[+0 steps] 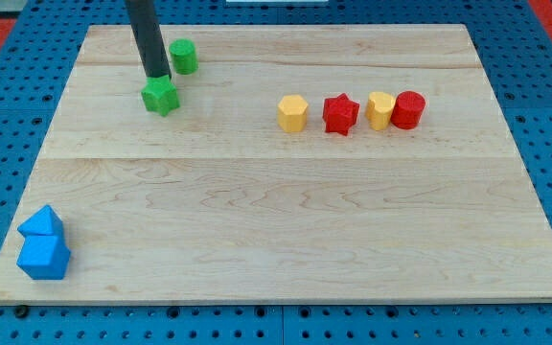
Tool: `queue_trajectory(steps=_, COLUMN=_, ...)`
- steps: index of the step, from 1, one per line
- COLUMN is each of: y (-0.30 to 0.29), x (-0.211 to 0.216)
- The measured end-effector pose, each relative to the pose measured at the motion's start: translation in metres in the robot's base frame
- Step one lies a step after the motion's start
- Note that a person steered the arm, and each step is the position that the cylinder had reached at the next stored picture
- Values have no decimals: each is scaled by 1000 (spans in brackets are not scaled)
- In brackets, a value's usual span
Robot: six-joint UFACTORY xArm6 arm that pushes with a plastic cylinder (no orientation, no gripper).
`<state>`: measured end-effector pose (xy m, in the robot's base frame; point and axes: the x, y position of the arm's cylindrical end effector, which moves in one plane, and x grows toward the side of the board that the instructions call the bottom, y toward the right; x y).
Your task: Place the green star to the right side of the blue cube
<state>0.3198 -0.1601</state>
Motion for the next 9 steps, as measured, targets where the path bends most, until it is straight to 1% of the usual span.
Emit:
queue_trajectory(steps=1, y=5, x=33)
queue_trajectory(steps=3, y=43, x=112)
queue_trajectory(steps=4, y=46, x=140)
queue_trajectory(steps=5, y=46, x=153)
queue_trajectory(steps=9, y=16, x=156)
